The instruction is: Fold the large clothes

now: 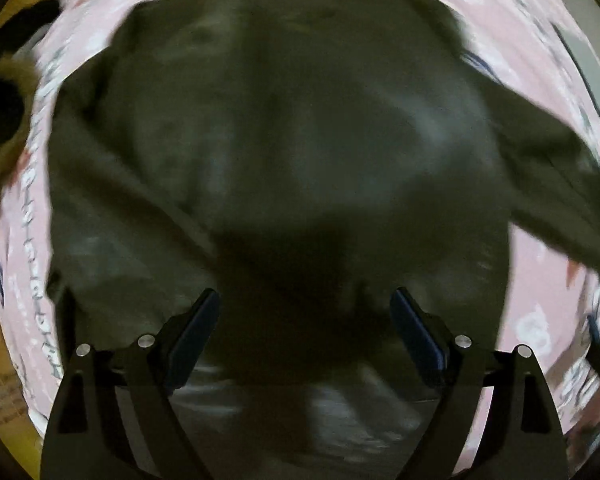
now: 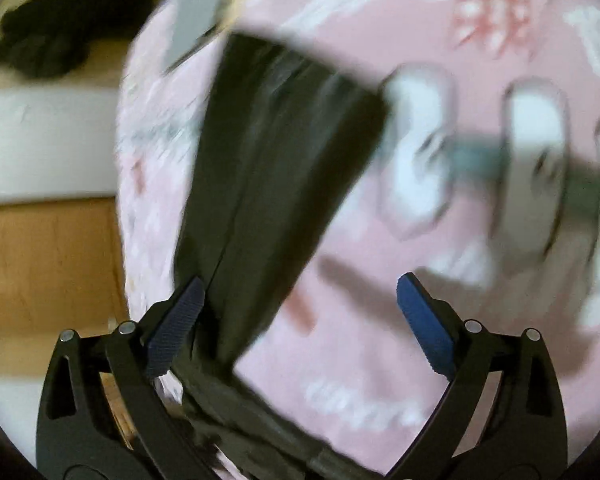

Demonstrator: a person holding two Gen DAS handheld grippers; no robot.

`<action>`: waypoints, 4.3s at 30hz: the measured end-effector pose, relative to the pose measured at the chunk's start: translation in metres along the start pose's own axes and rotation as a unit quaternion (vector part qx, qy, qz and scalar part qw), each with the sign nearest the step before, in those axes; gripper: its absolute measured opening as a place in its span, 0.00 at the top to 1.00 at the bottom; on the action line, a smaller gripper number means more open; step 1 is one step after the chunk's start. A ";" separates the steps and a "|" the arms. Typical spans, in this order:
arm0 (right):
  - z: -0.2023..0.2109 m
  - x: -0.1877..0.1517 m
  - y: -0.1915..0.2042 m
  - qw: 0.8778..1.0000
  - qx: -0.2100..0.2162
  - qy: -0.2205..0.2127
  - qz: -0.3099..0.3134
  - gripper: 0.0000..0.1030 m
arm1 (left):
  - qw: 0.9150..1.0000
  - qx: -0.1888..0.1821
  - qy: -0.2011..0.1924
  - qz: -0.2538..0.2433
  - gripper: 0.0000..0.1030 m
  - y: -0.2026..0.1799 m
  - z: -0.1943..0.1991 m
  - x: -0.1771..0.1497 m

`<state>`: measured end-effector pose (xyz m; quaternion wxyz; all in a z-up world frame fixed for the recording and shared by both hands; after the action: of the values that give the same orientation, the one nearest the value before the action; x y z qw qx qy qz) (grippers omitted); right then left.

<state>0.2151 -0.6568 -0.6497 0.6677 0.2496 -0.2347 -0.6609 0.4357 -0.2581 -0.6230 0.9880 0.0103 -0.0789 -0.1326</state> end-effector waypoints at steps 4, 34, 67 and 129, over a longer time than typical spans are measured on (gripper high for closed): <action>-0.015 0.039 -0.013 0.998 0.011 0.021 -0.054 0.08 | 0.998 0.010 -0.026 -0.054 0.19 -0.070 0.004 0.000; -0.018 0.076 0.124 0.947 -0.071 -0.051 0.308 0.93 | 0.996 0.056 0.004 -0.062 0.18 -0.096 -0.016 -0.004; 0.129 -0.265 0.404 0.715 0.269 -0.042 0.644 0.93 | 0.997 -0.048 -0.006 0.062 0.20 0.113 0.054 -0.048; -0.218 -0.383 0.348 0.655 -0.186 0.166 0.713 0.13 | 0.997 -0.047 0.022 -0.063 0.39 0.154 -0.032 -0.089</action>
<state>0.6155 -0.2685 -0.5856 0.9942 -0.0186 -0.0981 0.0405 0.3965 -0.0867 -0.6618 0.9786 -0.0284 -0.0500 -0.1975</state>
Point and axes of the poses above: each gripper's, at about its wrist camera, not at the fingertips, and z roughly against the way its jaws point, y to its left, x to its top, the point moved 4 cm from there along -z, roughly the way its jaws point, and after that the axes turned 8 degrees about -y, right-handed, at the moved point
